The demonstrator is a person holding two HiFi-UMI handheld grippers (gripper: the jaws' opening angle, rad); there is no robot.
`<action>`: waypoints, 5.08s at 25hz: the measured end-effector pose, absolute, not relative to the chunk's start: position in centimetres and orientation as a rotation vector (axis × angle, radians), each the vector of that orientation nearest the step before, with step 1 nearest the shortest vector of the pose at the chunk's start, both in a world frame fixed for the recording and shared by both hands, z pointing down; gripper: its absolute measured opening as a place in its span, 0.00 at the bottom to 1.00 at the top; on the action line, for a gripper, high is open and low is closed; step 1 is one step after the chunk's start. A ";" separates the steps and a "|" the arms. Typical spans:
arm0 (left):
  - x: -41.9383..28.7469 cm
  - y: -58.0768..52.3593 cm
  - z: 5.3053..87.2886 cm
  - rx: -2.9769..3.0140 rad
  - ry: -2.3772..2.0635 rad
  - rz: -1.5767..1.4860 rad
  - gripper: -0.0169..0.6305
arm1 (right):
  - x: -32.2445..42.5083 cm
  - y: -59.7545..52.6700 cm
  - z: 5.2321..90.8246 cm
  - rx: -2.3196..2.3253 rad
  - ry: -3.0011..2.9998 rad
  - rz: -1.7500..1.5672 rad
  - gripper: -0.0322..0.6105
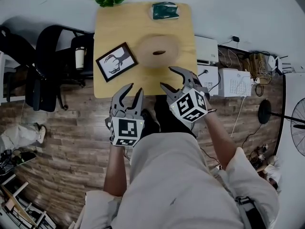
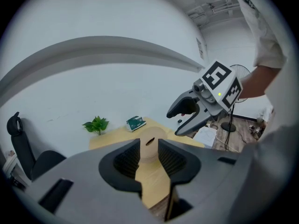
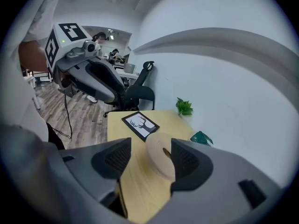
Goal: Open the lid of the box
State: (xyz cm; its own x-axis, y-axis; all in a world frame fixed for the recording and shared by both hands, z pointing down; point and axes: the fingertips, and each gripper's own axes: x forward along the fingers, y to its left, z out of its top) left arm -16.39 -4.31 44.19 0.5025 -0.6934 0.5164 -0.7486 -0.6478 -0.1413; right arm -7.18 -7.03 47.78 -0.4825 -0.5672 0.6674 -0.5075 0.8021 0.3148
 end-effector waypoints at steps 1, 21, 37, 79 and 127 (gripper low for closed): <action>-16.2 -4.7 44.3 2.631 -1.271 0.839 0.20 | -7.1 -7.4 48.2 0.777 -2.170 -0.094 0.46; -14.7 -8.9 48.1 2.501 -1.289 0.899 0.20 | -5.7 -12.7 57.4 0.566 -2.073 -0.110 0.46; -13.1 -10.4 51.0 2.450 -1.251 0.932 0.20 | -4.7 -15.1 63.7 0.427 -1.918 -0.281 0.46; -11.6 -13.3 50.4 2.368 -1.369 0.954 0.20 | -4.7 -16.3 64.1 0.255 -1.950 -0.316 0.36; -11.3 -15.6 42.8 2.474 -1.539 0.849 0.19 | -4.5 -20.9 50.8 0.468 -2.140 -0.454 0.16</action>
State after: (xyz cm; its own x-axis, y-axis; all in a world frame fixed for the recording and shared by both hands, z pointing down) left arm -11.33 -15.58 42.84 0.3306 -0.7947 0.5090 -0.8544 -0.4811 -0.1962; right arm -4.50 -20.87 50.82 -0.5474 -0.4829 0.6835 -0.1641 0.8628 0.4782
